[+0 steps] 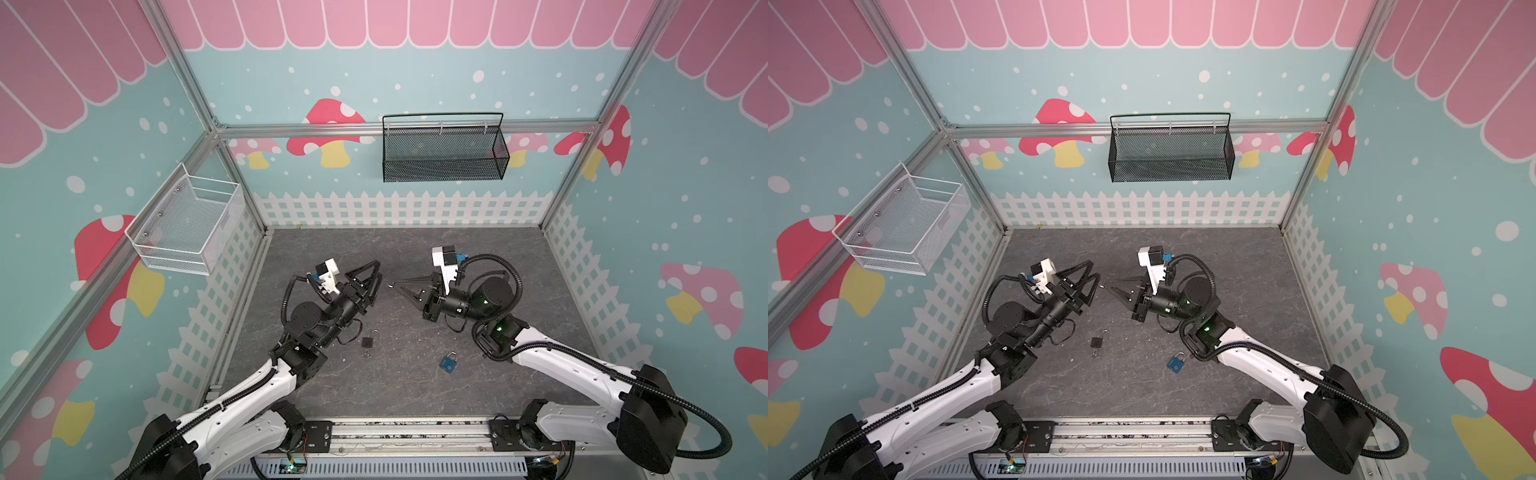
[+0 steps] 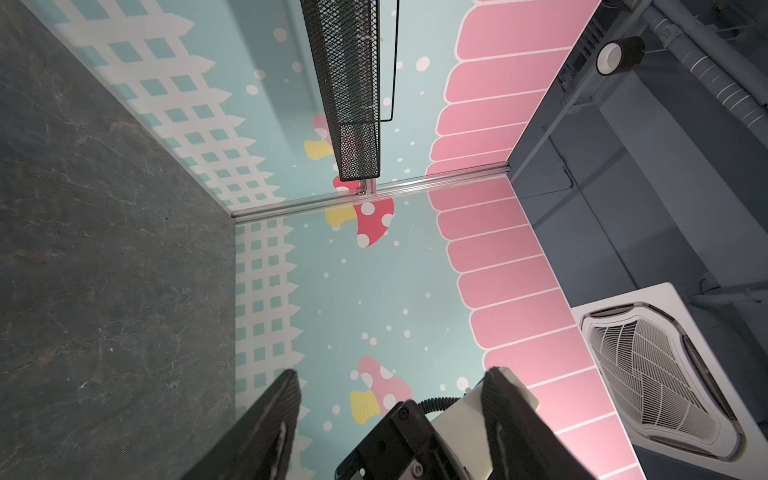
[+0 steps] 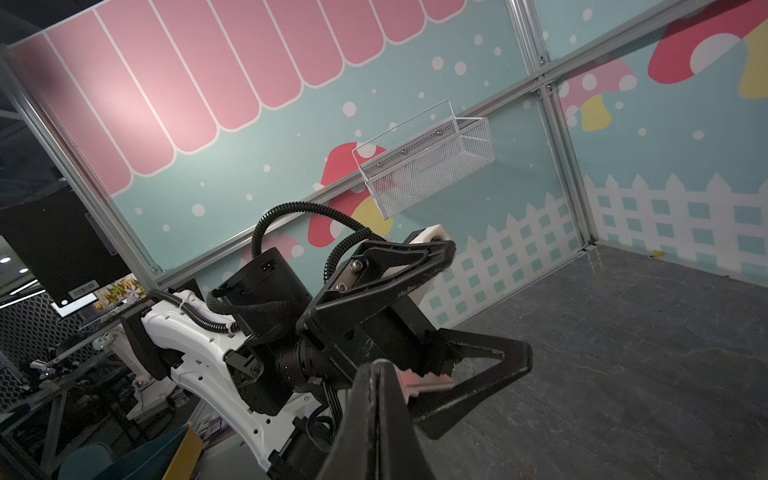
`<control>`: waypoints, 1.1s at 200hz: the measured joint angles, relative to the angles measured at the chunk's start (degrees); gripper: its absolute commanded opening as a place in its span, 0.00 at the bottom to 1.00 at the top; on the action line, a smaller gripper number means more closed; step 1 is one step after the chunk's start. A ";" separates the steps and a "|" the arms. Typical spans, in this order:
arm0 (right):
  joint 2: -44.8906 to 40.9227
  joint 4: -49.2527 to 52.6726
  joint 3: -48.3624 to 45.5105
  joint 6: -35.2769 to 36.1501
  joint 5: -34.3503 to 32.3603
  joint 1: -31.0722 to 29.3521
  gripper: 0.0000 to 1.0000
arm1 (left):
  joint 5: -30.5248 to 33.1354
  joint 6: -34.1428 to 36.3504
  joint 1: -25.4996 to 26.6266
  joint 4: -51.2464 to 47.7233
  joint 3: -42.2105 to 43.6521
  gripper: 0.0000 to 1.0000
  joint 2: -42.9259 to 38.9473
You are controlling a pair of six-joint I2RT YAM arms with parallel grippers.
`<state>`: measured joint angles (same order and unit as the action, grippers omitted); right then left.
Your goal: Unlock with the key
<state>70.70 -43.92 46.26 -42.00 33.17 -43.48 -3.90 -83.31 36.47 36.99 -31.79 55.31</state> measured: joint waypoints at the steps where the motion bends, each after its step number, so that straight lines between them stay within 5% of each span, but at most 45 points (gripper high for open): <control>1: 0.04 -0.02 0.00 0.15 0.02 0.00 0.00 | 0.00 -0.11 0.00 0.00 0.00 0.67 0.02; 81: 3.82 0.68 2.60 8.85 3.48 0.33 0.00 | -1.38 -4.92 0.04 -5.64 -0.94 0.48 -1.29; 220: 6.14 6.71 6.01 15.87 6.45 1.03 0.00 | -3.21 -5.73 0.07 -10.05 -2.32 0.31 -2.49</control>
<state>76.84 -37.21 52.27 -26.13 39.62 -42.46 -7.11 -89.03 36.53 26.94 -34.11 52.82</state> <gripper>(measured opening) 0.047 0.337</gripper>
